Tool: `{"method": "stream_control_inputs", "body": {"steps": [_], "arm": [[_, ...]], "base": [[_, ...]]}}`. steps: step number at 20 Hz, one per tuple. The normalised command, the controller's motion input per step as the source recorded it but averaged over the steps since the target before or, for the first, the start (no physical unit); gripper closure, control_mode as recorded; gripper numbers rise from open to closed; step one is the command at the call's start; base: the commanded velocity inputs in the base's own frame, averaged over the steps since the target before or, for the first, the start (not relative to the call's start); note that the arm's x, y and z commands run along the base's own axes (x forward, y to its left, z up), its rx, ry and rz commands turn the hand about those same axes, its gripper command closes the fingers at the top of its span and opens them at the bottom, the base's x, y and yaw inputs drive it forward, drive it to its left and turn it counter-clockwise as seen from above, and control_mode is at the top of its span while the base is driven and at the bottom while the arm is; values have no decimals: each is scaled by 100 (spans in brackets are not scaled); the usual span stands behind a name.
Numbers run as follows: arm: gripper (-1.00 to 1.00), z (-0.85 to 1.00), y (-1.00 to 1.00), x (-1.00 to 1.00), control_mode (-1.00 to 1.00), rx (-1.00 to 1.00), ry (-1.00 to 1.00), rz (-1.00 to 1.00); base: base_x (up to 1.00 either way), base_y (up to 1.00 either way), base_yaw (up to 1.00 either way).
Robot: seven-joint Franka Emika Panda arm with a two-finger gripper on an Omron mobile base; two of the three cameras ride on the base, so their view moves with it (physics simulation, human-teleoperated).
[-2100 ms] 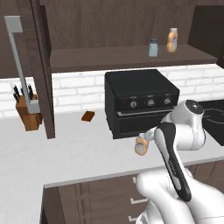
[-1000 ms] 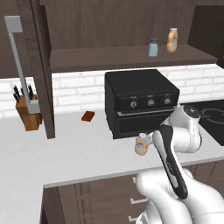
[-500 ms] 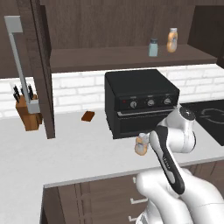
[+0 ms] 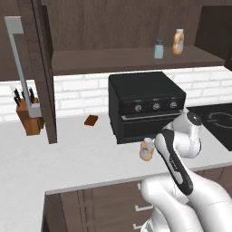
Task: Put the shaker and condiment bottle from the counter next to their counterparts in the cabinet.
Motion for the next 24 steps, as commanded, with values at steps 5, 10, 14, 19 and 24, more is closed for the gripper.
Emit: {"method": "stream_control_inputs", "body": {"steps": [5, 10, 14, 19, 24], "arm": [[-100, -12, 0, 9, -100, 1, 0, 9], [-100, -22, 0, 21, -100, 2, 0, 6], [-100, -19, 0, 14, -100, 1, 0, 3], [-100, -12, 0, 0, -100, 0, 0, 1], [-100, -22, 0, 3, -100, 0, 0, 0]], "base": [[0, 0, 0], [0, 0, 0], [0, 0, 0], [0, 0, 0], [0, 0, 0]]}}
